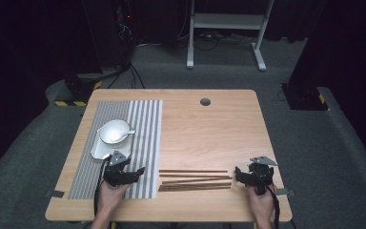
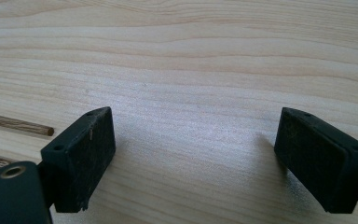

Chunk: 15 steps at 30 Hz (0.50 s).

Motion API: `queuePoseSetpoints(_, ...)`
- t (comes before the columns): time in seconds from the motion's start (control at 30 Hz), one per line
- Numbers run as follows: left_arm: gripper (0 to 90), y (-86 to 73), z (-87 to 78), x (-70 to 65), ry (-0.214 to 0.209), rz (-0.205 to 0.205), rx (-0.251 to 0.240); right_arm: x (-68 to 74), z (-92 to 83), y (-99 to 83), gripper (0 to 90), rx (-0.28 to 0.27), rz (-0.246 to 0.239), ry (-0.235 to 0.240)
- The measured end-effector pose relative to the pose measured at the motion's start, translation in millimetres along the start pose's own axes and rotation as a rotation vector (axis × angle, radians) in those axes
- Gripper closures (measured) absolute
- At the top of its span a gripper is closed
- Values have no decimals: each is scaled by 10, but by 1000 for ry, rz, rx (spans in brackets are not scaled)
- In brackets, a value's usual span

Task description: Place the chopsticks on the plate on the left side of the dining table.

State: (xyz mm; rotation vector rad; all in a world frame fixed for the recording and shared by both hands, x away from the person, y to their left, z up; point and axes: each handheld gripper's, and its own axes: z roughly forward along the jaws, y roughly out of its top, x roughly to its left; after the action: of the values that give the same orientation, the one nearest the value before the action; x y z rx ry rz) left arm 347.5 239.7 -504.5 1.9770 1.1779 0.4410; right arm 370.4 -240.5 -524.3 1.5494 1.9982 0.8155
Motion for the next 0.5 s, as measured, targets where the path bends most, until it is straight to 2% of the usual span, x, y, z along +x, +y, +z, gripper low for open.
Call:
queuePoseSetpoints(0.13,255,20,-26,-6,-4,8,-5,3,-3,-2,126,-1,0,1)
queuePoseSetpoints(0.4,249,70,-72,-23,-45,24,-11,3,-2,-2,126,-2,-3,3)
queuePoseSetpoints(0.5,242,103,-59,-33,-57,36,3,4,-2,-2,126,-2,-3,3)
